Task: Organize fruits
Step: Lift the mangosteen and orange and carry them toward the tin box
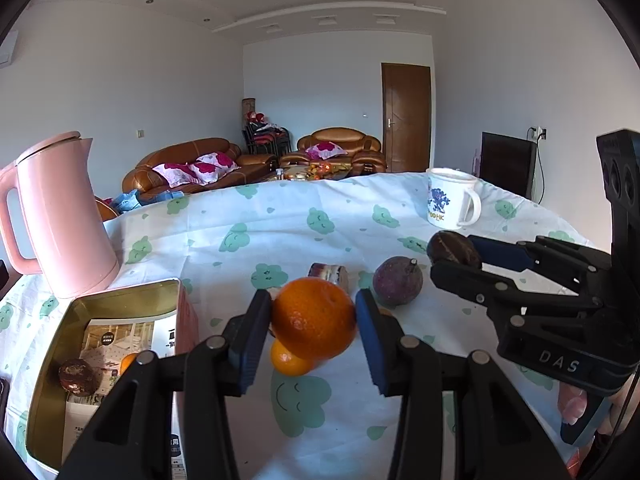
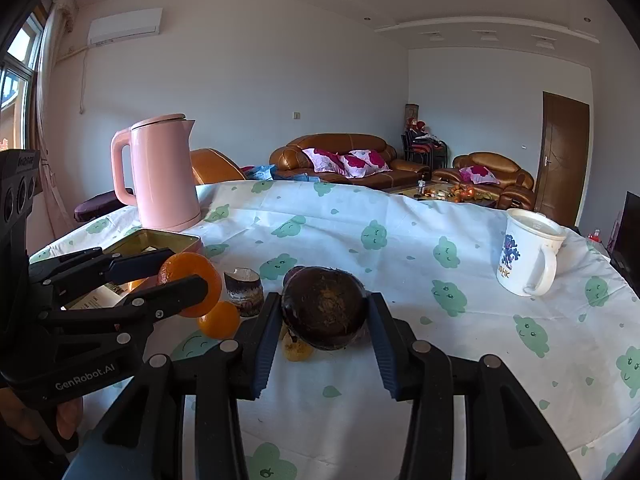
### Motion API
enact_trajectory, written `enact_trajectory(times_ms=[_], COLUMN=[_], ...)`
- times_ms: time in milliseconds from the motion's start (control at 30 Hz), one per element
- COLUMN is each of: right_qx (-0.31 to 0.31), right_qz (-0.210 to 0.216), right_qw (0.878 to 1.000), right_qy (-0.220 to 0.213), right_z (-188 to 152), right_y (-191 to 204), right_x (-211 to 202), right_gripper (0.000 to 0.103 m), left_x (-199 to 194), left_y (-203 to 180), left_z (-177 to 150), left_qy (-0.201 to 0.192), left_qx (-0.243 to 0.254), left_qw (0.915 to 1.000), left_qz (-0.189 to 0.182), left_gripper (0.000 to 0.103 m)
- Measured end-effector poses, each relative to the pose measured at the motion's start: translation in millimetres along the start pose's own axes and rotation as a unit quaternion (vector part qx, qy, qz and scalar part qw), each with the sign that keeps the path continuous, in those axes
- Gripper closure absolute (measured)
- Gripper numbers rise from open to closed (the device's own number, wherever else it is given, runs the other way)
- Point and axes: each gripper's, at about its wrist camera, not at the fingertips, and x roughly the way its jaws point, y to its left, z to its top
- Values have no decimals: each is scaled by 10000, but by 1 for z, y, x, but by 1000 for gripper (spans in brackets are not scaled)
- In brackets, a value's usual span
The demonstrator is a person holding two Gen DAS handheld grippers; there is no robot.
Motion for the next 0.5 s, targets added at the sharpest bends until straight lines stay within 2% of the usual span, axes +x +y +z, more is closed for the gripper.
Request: enact_trajectory(times_ms=[500], right_qx=[10], right_qz=[7], right_qw=[9997], right_qy=[-263], right_z=[0], right_y=[-1], right_x=[-10], right_gripper=[58], left_x=[-7], left_y=[1], left_z=[-1], left_qy=[-187], left_qx=[-35], left_qw=[9998], left_qz=[58], left_gripper=[58])
